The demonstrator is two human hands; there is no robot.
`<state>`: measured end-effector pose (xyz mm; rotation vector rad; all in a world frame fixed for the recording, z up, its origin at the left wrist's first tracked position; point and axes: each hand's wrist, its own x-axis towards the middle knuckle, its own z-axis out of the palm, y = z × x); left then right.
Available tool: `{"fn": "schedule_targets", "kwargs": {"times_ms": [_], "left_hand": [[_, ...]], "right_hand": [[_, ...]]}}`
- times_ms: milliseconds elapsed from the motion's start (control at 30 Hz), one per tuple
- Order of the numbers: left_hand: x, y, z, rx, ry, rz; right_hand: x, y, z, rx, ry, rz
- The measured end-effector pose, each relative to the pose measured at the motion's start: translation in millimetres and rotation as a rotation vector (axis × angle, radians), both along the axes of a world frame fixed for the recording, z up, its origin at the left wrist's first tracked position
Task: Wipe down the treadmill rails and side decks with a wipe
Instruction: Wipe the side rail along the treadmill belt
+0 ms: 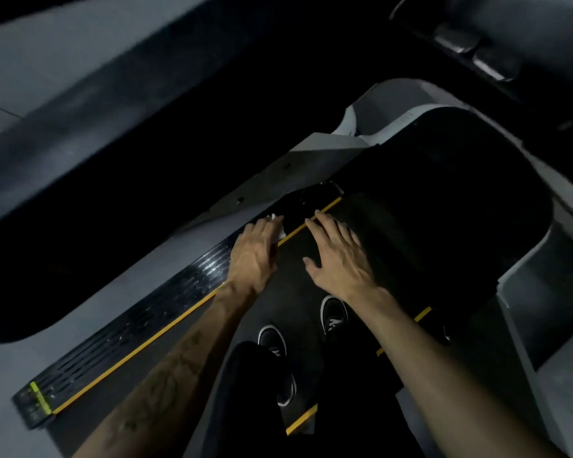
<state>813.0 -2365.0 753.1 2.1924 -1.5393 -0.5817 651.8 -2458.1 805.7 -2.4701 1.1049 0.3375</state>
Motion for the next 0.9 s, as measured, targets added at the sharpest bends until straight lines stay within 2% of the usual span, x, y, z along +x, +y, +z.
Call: {"fn": "schedule_targets", "kwargs": {"times_ms": [333,533,700,900], "left_hand": [[-8.3,-81.2,-233.3,0.011,-0.022,-0.006],[-13.1,-131.7,-369.4,-0.004,-0.039,0.01],[-8.3,-156.3,-458.9,-0.026,-0.07,0.055],[-15.1,-173.0,-531.6,0.028,-0.062,0.066]], "right_hand": [[-1.4,-104.0,-221.1,0.015,0.133,0.185],[7.5,-171.9,-348.1,0.054,0.137,0.26],[0.8,-203.4,-436.8,0.102,0.123,0.228],[-10.2,-205.7,-515.4,0.08,0.085,0.199]]}}
